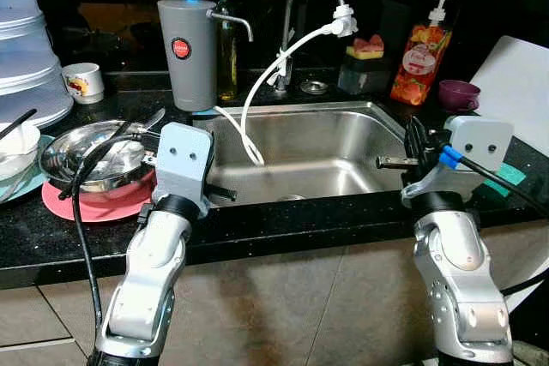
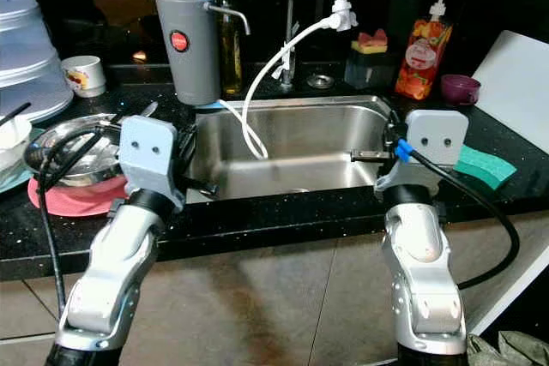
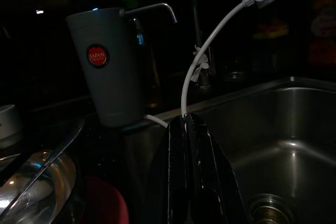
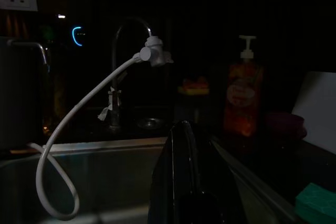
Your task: Kitchen organization
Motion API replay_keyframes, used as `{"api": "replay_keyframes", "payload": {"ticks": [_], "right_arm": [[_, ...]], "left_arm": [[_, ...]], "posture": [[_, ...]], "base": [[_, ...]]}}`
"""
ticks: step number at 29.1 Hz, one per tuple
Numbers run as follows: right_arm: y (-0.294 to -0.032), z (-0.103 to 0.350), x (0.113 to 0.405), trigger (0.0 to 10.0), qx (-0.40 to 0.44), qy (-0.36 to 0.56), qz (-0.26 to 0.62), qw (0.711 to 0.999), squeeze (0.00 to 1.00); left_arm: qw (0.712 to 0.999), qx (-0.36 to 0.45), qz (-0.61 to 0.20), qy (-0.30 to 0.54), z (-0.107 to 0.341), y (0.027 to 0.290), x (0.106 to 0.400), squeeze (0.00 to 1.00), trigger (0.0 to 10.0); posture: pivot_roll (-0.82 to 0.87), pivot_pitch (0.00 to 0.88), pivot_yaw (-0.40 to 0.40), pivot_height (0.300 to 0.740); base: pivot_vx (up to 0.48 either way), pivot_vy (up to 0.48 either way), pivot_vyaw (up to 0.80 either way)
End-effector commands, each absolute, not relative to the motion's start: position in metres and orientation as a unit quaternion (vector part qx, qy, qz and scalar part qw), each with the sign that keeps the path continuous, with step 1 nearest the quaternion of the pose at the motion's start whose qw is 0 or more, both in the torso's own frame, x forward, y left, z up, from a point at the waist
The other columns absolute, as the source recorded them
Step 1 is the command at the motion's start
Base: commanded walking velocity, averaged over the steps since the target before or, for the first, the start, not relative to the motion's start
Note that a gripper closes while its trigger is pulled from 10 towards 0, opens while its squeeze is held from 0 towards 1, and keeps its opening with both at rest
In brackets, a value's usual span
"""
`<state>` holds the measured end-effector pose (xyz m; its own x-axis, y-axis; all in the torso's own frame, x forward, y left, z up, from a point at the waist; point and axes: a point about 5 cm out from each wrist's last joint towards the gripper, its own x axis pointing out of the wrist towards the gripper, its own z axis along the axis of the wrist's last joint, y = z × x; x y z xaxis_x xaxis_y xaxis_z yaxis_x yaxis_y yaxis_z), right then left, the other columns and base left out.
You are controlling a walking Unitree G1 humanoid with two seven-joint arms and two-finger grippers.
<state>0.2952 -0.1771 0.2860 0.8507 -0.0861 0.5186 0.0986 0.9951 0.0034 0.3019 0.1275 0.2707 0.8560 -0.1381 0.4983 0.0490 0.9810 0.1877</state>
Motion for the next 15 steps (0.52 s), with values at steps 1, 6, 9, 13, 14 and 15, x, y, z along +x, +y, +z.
{"api": "replay_keyframes", "payload": {"ticks": [1, 6, 9, 13, 14, 15], "right_arm": [[-0.1761, 0.2834, 0.2943, 10.0, -0.013, -0.264, -0.047, 0.963, 0.00], [-0.1755, 0.2834, 0.2941, 10.0, -0.013, -0.264, -0.046, 0.963, 0.00], [-0.1752, 0.2834, 0.2941, 10.0, -0.013, -0.264, -0.046, 0.963, 0.00], [-0.1751, 0.2835, 0.2943, 10.0, -0.013, -0.264, -0.046, 0.963, 0.00], [-0.1750, 0.2835, 0.2943, 10.0, -0.013, -0.264, -0.046, 0.963, 0.00], [-0.1749, 0.2834, 0.2944, 10.0, -0.012, -0.264, -0.046, 0.963, 0.00]], "left_arm": [[0.964, 0.078, -0.049, -0.251, 0.2659, 0.1304, 0.3021, 0.00, 10.0], [0.963, 0.079, -0.049, -0.251, 0.2660, 0.1306, 0.3017, 0.00, 10.0], [0.962, 0.087, -0.048, -0.253, 0.2670, 0.1305, 0.3015, 0.00, 10.0], [0.962, 0.089, -0.049, -0.254, 0.2674, 0.1294, 0.3014, 0.00, 10.0], [0.962, 0.088, -0.049, -0.254, 0.2675, 0.1293, 0.3014, 0.00, 10.0], [0.962, 0.089, -0.049, -0.254, 0.2675, 0.1291, 0.3015, 0.00, 10.0]], "posture": [[-0.01, 0.093, -0.057, 0.740], [-0.01, 0.092, -0.057, 0.740], [0.00, 0.092, -0.057, 0.740], [0.00, 0.091, -0.057, 0.740], [0.00, 0.091, -0.057, 0.740], [0.00, 0.091, -0.057, 0.740]], "base": [[0.000, 0.368, 0.00], [0.000, 0.342, 0.00], [0.000, 0.082, 0.00], [0.000, 0.000, 0.00], [0.000, 0.000, 0.00], [0.000, 0.000, 0.00]]}}
